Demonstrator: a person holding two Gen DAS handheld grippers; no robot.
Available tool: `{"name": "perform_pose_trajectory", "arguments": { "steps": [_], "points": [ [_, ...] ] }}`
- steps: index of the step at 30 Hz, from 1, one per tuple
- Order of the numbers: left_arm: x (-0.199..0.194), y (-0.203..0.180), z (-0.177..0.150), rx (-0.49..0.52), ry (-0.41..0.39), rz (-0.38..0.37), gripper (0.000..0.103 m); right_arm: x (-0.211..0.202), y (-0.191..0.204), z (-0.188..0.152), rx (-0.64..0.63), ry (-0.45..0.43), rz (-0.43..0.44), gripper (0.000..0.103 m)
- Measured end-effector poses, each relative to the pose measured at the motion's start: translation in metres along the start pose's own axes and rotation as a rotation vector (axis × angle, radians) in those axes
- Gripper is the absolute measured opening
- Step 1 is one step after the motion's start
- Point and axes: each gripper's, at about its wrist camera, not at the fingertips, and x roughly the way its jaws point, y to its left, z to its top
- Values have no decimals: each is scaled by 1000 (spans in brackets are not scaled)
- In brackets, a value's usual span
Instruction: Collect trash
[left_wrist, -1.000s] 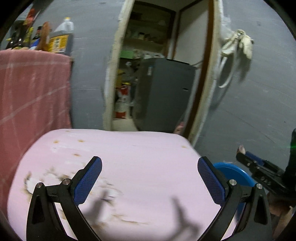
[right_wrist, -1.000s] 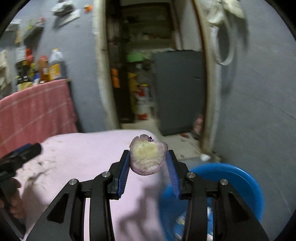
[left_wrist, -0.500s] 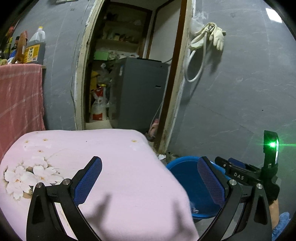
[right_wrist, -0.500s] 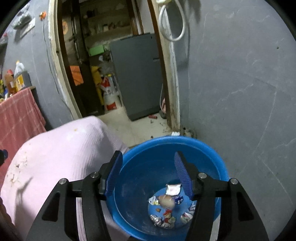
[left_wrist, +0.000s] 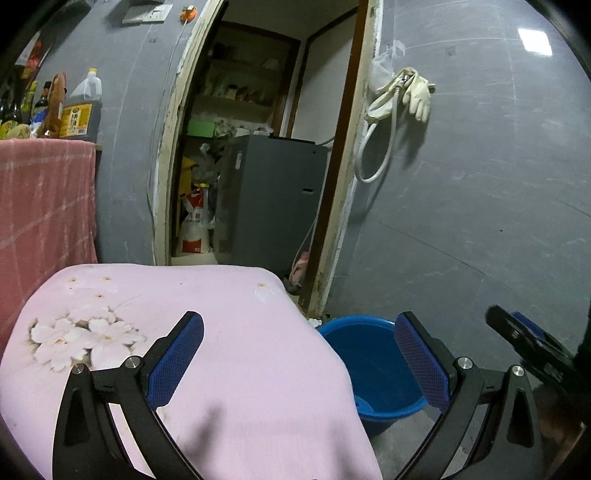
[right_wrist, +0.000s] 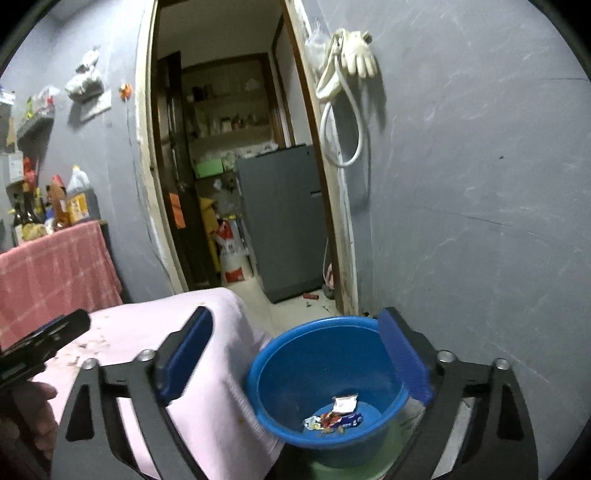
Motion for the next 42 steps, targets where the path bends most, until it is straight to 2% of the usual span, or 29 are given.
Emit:
{"name": "perform_pose_trajectory", "arguments": {
  "steps": [7, 16, 28, 36, 42],
  "points": [
    [-42, 2, -21, -15, -22, 25, 101, -60, 7, -26, 8, -79, 5, 103],
    [-91, 11, -49, -16, -54, 100, 101, -99, 30, -43, -59, -136, -7, 103],
    [-125, 10, -83, 44, -74, 148, 101, -114, 46, -67, -103, -147, -22, 103],
    [-126, 7, -97, 72, -73, 150, 101, -109, 45, -84, -81, -93, -25, 103],
    [-119, 13, -109, 70, -46, 156, 101, -108, 45, -88, -83, -88, -31, 103]
  ]
}}
